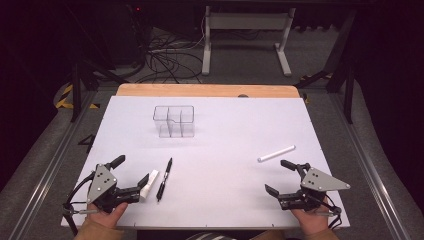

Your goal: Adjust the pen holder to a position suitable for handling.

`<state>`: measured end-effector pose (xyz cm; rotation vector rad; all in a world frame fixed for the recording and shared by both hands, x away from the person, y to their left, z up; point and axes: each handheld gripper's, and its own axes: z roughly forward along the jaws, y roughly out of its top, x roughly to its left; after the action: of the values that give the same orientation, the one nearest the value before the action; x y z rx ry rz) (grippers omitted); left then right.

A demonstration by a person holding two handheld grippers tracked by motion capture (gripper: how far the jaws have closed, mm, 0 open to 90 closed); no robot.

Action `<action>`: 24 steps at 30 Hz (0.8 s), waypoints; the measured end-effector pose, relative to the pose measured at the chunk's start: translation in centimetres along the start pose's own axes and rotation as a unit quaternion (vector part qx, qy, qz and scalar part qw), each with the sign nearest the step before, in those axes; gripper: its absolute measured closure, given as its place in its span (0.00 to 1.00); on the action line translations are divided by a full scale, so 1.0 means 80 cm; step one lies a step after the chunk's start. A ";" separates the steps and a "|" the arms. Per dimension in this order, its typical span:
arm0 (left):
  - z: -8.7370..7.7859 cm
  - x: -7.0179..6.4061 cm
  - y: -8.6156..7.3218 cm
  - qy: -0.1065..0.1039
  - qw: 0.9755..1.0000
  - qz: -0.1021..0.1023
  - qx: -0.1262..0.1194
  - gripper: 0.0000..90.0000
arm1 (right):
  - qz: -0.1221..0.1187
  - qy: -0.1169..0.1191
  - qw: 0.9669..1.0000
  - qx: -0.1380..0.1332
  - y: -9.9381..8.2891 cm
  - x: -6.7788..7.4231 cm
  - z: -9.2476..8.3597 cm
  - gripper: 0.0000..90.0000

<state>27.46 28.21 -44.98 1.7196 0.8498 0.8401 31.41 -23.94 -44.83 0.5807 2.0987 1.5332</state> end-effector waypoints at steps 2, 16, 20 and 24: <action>0.001 0.001 0.000 -0.002 1.000 -0.002 0.001 0.10 | -0.001 0.000 1.000 0.001 0.000 0.000 0.000 0.11; -0.001 0.005 0.000 0.009 1.000 -0.010 0.007 0.12 | 0.001 0.004 1.000 0.001 0.003 0.000 0.002 0.15; 0.000 0.003 0.000 0.009 1.000 -0.006 0.007 0.12 | -0.001 0.009 1.000 0.012 0.005 -0.001 0.005 0.17; -0.002 0.005 0.001 0.010 1.000 -0.006 0.004 0.12 | -0.004 0.016 1.000 0.017 0.008 -0.001 0.007 0.18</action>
<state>27.54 28.58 -44.83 1.7142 0.8771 0.8480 31.85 -23.42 -44.32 0.5634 2.1519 1.5151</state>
